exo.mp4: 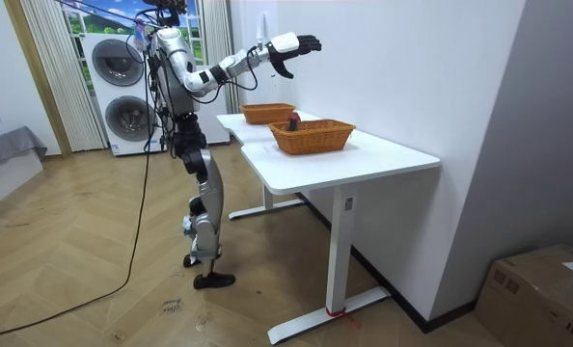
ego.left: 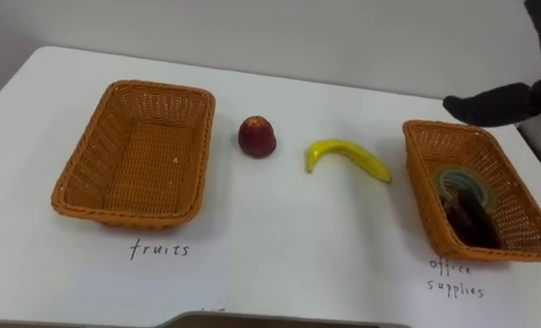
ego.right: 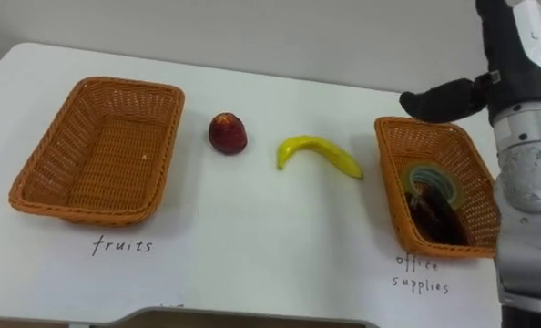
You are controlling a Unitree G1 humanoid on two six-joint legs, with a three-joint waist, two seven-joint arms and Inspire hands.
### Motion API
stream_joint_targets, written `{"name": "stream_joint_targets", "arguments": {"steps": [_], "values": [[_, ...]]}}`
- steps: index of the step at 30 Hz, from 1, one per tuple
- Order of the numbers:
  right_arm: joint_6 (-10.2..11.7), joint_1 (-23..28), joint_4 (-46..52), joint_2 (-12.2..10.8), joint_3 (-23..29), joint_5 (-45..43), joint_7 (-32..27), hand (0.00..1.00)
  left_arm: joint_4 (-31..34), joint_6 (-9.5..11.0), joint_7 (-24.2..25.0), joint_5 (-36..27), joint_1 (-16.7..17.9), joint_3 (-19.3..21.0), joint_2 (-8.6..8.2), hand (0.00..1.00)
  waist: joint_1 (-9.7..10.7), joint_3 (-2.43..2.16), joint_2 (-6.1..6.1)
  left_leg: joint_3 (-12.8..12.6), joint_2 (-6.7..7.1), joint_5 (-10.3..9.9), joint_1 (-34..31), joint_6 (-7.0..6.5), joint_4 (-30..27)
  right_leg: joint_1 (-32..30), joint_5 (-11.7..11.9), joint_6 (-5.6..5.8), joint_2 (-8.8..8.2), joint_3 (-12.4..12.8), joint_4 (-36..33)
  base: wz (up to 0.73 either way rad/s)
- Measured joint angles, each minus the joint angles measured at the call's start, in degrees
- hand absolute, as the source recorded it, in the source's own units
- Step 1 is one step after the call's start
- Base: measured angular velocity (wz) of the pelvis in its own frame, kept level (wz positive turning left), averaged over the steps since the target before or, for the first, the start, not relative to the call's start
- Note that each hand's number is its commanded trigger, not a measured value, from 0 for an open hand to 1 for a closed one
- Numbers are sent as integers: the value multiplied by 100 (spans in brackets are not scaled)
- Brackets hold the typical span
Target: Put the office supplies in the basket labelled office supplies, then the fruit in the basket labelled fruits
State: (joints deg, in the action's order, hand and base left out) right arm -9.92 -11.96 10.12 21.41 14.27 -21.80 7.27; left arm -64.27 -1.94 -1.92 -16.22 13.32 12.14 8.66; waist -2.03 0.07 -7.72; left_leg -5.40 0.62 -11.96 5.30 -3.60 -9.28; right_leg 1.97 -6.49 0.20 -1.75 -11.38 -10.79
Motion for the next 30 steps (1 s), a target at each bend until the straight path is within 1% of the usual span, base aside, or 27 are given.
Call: {"name": "stream_joint_targets", "arguments": {"steps": [2, 4, 10, 13, 18, 22, 25, 28, 30], "values": [[2, -95, 0, 0, -5, 35, 9, 0, 1, 12, 13, 0, -2, 3, 12, 0, -12, 10, -18, 2, 0, 0, -9, 0, 2, -6, 0, 0, 0, -8, 6, 2], [10, -159, 1, 0, -11, 80, 9, 0, 1, 18, 23, 2, -1, 2, 20, 0, -19, 9, -21, 3, 0, -2, -10, -3, 7, -8, 0, 0, 1, -11, 12, 0], [10, -164, 132, 30, -191, 171, 16, 0, 16, 16, 30, 20, -8, -1, 26, 0, -124, 4, -25, -12, 0, 0, -61, -5, -12, -74, 0, 0, 16, 49, 14, -1], [10, -164, 134, 30, -198, 415, 20, 0, 18, 5, 29, 16, -8, -1, 14, 0, -174, 6, -10, -12, -3, 0, -61, -4, -12, -73, 0, 0, 18, 46, 18, 0], [-3, -169, 130, 30, -395, 327, 130, 0, 19, -59, 28, 72, -70, -4, 10, 0, -280, 5, 7, -11, -3, 0, -85, -4, -4, -83, 0, 0, 13, 35, 13, 0], [-22, -286, 28, 84, -589, 150, 230, 0, 16, -82, 24, 98, -67, -3, 16, 0, -304, 0, -1, 11, -1, 2, -96, -2, -24, -77, 0, 0, 11, 21, 5, 3], [-40, -385, -83, 101, -697, 81, 313, 0, 18, -180, 26, 125, -148, -10, 41, 0, -313, -1, -18, 60, 6, 4, -126, 0, -47, -77, 0, 0, 2, -6, 5, 9], [-108, -391, -119, 101, -742, 76, 422, 0, 15, -185, 35, 182, -230, -8, 73, 0, -347, -4, -67, 87, 7, 10, -142, 1, -47, -83, 0, 0, 1, -31, 8, 4], [-156, -402, -158, 104, -743, 75, 473, 0, 15, -185, 108, 211, -249, -8, 98, 0, -423, 1, -91, 87, 9, 10, -144, 0, -39, -86, 0, 0, 0, -53, 9, 0]]}}
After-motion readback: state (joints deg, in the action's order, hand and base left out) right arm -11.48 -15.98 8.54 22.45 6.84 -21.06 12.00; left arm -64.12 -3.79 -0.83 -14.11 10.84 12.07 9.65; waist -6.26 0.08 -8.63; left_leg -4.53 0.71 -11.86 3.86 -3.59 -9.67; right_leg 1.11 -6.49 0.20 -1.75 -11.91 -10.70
